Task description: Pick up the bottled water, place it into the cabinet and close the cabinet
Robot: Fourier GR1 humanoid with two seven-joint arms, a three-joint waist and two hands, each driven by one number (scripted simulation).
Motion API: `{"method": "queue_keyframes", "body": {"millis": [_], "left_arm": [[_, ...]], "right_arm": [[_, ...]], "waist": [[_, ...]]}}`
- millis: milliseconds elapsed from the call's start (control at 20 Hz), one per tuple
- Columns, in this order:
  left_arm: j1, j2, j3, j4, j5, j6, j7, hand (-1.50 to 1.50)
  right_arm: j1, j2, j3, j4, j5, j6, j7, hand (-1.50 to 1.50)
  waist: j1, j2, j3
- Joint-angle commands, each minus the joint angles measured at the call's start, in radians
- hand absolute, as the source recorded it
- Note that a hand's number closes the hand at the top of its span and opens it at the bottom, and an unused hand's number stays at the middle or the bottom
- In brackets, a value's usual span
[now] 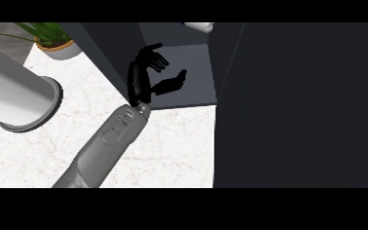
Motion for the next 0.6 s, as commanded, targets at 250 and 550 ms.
{"method": "queue_keyframes", "body": {"millis": [250, 550], "left_arm": [[-0.267, 0.032, 0.15, 0.41, 0.031, -0.122, -0.114, -1.5], [-0.312, 0.016, 0.225, 0.543, 0.067, -0.167, -0.208, -1.5]], "right_arm": [[0.034, -0.009, 0.01, 0.022, 0.022, 0.016, -0.057, -1.5], [-0.002, -0.003, -0.012, 0.027, 0.003, 0.005, -0.033, -1.5]], "waist": [[-0.012, 0.022, -0.007], [0.005, 0.023, -0.007]]}}
